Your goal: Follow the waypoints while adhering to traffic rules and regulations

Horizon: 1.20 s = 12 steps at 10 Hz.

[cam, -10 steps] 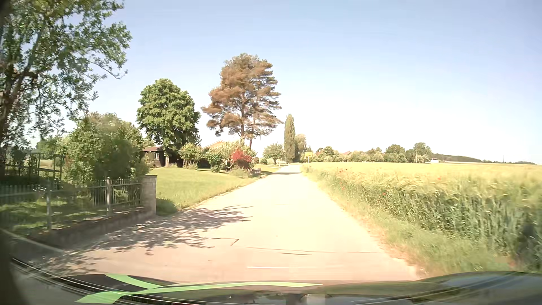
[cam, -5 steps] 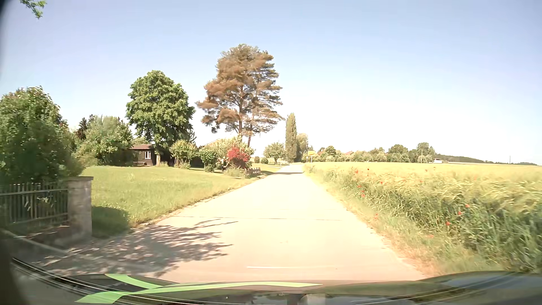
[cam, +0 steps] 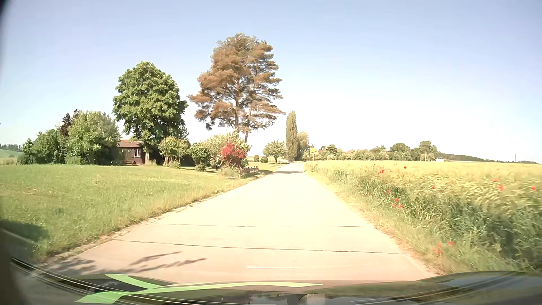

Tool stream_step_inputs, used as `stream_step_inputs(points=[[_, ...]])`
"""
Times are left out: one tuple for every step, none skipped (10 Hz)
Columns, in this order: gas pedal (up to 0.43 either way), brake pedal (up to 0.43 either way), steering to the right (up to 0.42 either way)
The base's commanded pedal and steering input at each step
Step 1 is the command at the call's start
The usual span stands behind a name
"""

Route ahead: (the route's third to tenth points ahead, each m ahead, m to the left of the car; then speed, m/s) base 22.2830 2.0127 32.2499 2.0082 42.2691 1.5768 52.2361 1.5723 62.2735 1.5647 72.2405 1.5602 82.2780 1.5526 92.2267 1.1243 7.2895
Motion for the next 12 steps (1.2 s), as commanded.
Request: stream_step_inputs(points=[[0.059, 0.0, 0.006], [0.067, 0.0, 0.007], [0.087, 0.0, 0.007], [0.087, 0.0, 0.007], [0.098, 0.0, 0.008], [0.098, 0.0, 0.008], [0.098, 0.0, 0.007], [0.118, 0.0, 0.006], [0.118, 0.0, 0.003], [0.118, 0.0, 0.002], [0.118, 0.0, 0.002], [0.118, 0.0, 0.001]])
